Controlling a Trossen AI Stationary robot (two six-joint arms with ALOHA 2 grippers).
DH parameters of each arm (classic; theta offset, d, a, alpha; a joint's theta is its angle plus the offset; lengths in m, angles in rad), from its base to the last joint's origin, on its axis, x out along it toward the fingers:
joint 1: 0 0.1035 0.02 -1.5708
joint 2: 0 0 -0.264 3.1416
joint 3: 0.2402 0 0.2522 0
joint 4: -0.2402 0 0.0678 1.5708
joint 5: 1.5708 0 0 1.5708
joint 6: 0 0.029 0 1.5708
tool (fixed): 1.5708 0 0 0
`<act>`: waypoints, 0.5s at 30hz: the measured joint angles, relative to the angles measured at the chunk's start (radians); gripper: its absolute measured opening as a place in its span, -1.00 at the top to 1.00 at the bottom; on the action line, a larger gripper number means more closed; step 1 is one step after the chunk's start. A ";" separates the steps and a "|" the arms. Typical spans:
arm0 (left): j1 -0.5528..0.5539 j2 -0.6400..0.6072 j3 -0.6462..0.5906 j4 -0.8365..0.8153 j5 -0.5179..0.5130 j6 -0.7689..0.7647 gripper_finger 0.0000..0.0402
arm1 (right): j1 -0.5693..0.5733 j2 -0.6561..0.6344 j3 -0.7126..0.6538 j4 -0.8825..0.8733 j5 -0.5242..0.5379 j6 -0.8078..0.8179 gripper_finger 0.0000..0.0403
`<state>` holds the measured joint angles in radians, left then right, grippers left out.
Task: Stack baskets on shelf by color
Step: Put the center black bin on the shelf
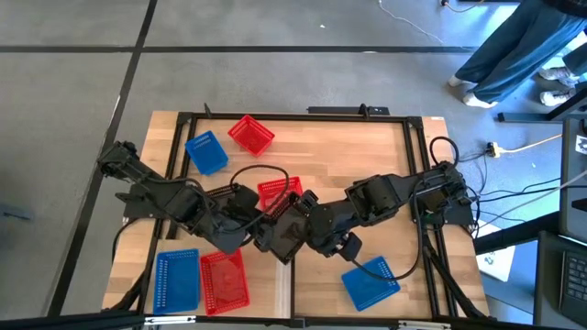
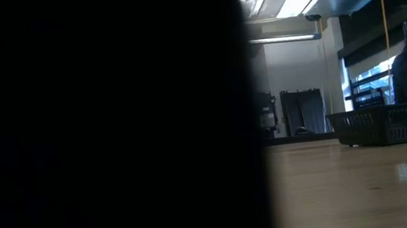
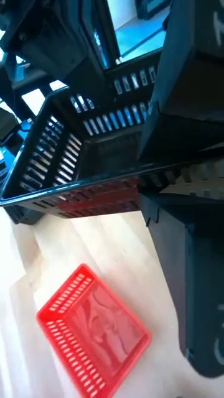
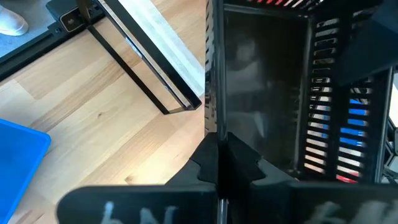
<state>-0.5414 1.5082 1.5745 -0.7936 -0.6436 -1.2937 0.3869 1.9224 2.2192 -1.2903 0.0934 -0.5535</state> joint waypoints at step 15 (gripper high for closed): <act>0.069 -0.024 0.000 -0.042 0.000 0.217 0.63 | -0.001 0.001 0.000 -0.003 -0.004 0.027 0.98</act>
<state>-0.4721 1.4846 1.5746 -0.8359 -0.6435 -1.0765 0.3858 1.9232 2.2192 -1.2930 0.0895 -0.5267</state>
